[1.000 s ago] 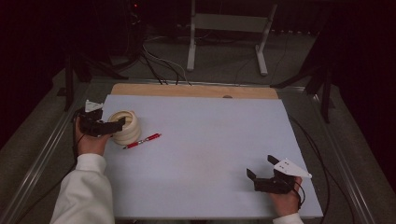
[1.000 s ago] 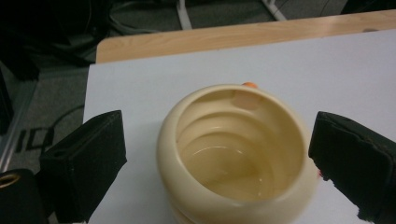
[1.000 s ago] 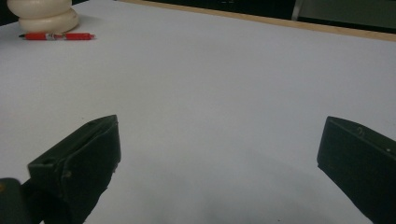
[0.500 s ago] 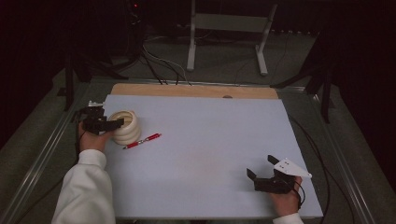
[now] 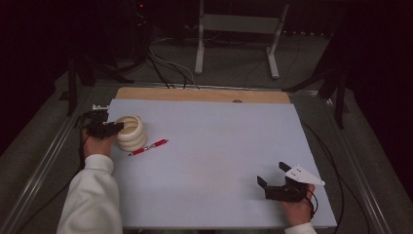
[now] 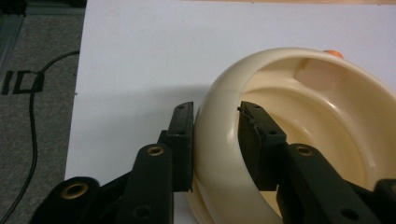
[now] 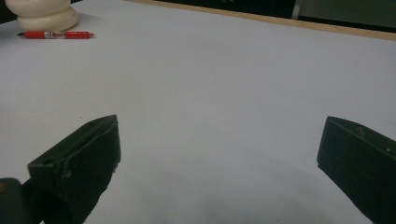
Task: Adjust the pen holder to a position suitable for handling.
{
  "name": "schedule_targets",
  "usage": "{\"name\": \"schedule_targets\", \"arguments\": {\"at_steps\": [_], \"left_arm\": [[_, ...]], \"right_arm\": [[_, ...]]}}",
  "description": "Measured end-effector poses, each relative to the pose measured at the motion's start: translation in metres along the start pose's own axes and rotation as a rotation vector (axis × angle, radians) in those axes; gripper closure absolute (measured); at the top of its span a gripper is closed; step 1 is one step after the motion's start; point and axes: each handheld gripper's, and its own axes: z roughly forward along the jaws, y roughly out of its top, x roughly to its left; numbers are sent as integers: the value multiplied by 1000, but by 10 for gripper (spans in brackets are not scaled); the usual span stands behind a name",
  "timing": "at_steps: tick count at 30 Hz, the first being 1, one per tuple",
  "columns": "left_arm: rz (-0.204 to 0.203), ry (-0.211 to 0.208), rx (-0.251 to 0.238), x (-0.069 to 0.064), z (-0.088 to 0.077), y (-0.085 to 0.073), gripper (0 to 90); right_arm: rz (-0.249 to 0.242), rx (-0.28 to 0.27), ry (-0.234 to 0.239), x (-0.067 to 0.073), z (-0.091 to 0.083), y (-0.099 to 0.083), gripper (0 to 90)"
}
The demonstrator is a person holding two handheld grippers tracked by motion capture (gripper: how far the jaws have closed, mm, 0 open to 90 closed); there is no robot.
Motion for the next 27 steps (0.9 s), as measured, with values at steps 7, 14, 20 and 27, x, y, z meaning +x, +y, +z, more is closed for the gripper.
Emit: {"name": "schedule_targets", "arguments": {"at_steps": [7, 14, 20, 27], "left_arm": [[13, -1, 5, -2, -1, 2, 747], [-1, -10, -22, -1, -9, 4, 753], [18, -50, -57, -9, -19, 9, 754], [64, -115, -73, -28, -25, 14, 754]], "right_arm": [[-3, 2, -2, 0, 0, 0, 1], [-7, 4, -4, 1, 0, 0, 1], [-8, 4, -6, 1, 0, 0, 1], [-5, 4, -7, 1, 0, 0, 1]]}}
